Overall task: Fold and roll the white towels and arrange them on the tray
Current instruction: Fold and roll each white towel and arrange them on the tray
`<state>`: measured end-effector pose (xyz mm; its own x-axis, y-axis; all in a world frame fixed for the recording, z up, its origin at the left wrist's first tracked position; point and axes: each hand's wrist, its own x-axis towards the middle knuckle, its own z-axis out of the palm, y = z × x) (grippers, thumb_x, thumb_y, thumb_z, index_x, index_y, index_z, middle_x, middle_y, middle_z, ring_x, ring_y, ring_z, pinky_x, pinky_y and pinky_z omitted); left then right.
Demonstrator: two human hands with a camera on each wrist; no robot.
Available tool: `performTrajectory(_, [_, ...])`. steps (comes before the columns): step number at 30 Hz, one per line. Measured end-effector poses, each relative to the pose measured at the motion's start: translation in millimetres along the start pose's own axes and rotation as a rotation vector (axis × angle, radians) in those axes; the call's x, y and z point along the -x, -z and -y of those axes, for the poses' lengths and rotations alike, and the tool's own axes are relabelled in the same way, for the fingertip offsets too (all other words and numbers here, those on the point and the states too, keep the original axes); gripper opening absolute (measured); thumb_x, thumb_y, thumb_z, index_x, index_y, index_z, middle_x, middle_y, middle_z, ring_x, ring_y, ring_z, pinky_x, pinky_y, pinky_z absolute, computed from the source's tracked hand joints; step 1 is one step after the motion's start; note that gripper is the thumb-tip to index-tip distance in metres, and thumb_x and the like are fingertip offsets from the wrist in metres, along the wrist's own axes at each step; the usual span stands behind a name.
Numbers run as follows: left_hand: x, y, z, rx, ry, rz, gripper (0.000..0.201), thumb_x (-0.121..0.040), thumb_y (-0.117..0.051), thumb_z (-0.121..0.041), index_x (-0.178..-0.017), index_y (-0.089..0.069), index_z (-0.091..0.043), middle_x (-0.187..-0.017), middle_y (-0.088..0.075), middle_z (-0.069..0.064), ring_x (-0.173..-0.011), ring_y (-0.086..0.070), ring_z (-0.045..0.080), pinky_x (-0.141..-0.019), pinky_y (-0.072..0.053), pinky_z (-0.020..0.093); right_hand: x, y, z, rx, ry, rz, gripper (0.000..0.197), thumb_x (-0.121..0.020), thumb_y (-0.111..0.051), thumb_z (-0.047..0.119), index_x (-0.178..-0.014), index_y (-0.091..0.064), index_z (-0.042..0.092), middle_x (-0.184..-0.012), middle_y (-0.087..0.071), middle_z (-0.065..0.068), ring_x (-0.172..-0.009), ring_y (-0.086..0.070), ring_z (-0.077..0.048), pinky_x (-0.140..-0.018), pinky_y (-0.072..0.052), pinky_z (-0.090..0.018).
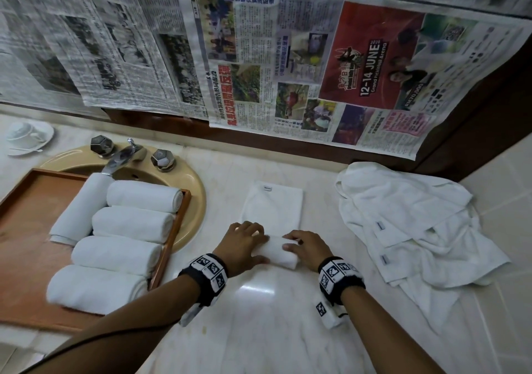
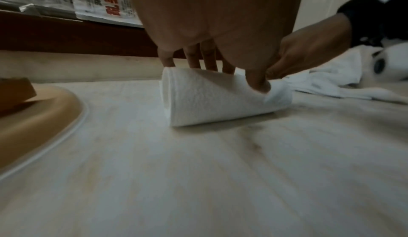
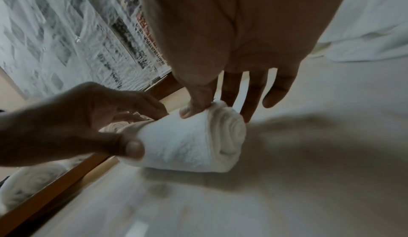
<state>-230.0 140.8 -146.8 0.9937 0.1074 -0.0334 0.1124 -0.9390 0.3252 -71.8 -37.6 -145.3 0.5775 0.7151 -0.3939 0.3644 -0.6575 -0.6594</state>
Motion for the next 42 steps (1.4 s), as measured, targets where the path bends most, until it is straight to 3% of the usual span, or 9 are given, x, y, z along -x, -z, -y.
performTrajectory(6, [-20, 7, 3, -0.041, 0.04, 0.086, 0.049, -0.087, -0.064, -0.04, -0.134, -0.057, -0.029, -0.132, -0.055, -0.006, -0.123, -0.045, 0.023, -0.1, -0.033, 0.042, 6, -8, 5, 0.274, 0.093, -0.152, 0.039, -0.094, -0.057, 0.045, -0.127, -0.06, 0.027, -0.131, -0.055, 0.005, -0.118, -0.049, -0.017, -0.098, -0.037, -0.031])
performTrajectory(9, [-31, 10, 6, -0.057, 0.057, 0.137, 0.045, -0.091, -0.058, -0.042, -0.135, -0.054, -0.032, -0.132, -0.053, -0.006, -0.121, -0.043, 0.022, -0.094, -0.035, 0.04, 19, -18, 2, 0.319, 0.206, -0.245, 0.056, -0.083, -0.067, 0.051, -0.13, -0.054, 0.025, -0.131, -0.046, 0.008, -0.118, -0.042, -0.013, -0.098, -0.036, -0.029])
performTrajectory(16, [-39, 14, 11, 0.143, 0.116, 0.168, 0.049, -0.094, -0.058, -0.04, -0.139, -0.047, -0.026, -0.134, -0.055, -0.001, -0.118, -0.048, 0.024, -0.097, -0.039, 0.035, 12, -24, -11, 0.091, 0.212, -0.258, 0.056, -0.078, -0.076, 0.016, -0.131, -0.059, 0.015, -0.133, -0.056, 0.001, -0.12, -0.054, -0.016, -0.105, -0.04, -0.026])
performTrajectory(21, [-19, 11, 17, 0.254, 0.064, -0.019, 0.059, -0.084, -0.07, -0.047, -0.134, -0.048, -0.024, -0.137, -0.044, -0.003, -0.118, -0.048, 0.017, -0.1, -0.041, 0.03, 0, -6, -12, -0.033, 0.119, -0.145, 0.05, -0.081, -0.077, 0.029, -0.128, -0.061, 0.022, -0.119, -0.061, 0.011, -0.107, -0.055, -0.006, -0.092, -0.038, -0.015])
performTrajectory(25, [-15, 1, 23, 0.273, 0.072, -0.002, 0.06, -0.083, -0.073, -0.043, -0.134, -0.053, -0.018, -0.133, -0.044, -0.002, -0.117, -0.049, 0.018, -0.102, -0.043, 0.034, -5, 10, -14, -0.165, 0.045, -0.044, 0.043, -0.078, -0.08, 0.034, -0.119, -0.067, 0.028, -0.1, -0.071, 0.001, -0.093, -0.064, -0.016, -0.073, -0.047, -0.014])
performTrajectory(30, [-34, 13, 22, 0.226, 0.144, 0.149, 0.053, -0.091, -0.06, -0.047, -0.139, -0.051, -0.026, -0.133, -0.05, -0.003, -0.121, -0.047, 0.021, -0.102, -0.04, 0.035, -11, 18, -14, -0.16, -0.009, -0.012, 0.04, -0.082, -0.075, 0.04, -0.117, -0.064, 0.025, -0.108, -0.069, 0.0, -0.101, -0.063, -0.018, -0.091, -0.05, -0.034])
performTrajectory(35, [-50, 18, 20, 0.033, 0.145, 0.223, 0.04, -0.096, -0.046, -0.046, -0.131, -0.055, -0.028, -0.131, -0.056, 0.002, -0.119, -0.045, 0.029, -0.098, -0.04, 0.042, -7, 11, 5, 0.18, 0.216, -0.269, 0.054, -0.081, -0.075, 0.035, -0.128, -0.053, 0.023, -0.13, -0.043, 0.009, -0.112, -0.046, -0.009, -0.094, -0.04, -0.026])
performTrajectory(39, [-57, 18, 19, -0.01, 0.2, 0.279, 0.039, -0.1, -0.036, -0.047, -0.127, -0.055, -0.027, -0.13, -0.057, 0.002, -0.119, -0.044, 0.029, -0.098, -0.039, 0.043, 1, -7, 9, 0.397, 0.312, -0.241, 0.068, -0.068, -0.084, 0.029, -0.129, -0.056, 0.02, -0.133, -0.05, 0.003, -0.12, -0.047, -0.017, -0.098, -0.043, -0.034])
performTrajectory(42, [-53, 15, 17, -0.043, 0.158, 0.147, 0.049, -0.097, -0.03, -0.051, -0.131, -0.053, -0.024, -0.131, -0.055, 0.0, -0.121, -0.044, 0.028, -0.098, -0.037, 0.041, -3, -15, 0, 0.356, 0.304, -0.312, 0.069, -0.065, -0.086, 0.012, -0.129, -0.061, 0.015, -0.13, -0.06, -0.004, -0.118, -0.056, -0.023, -0.098, -0.049, -0.04])
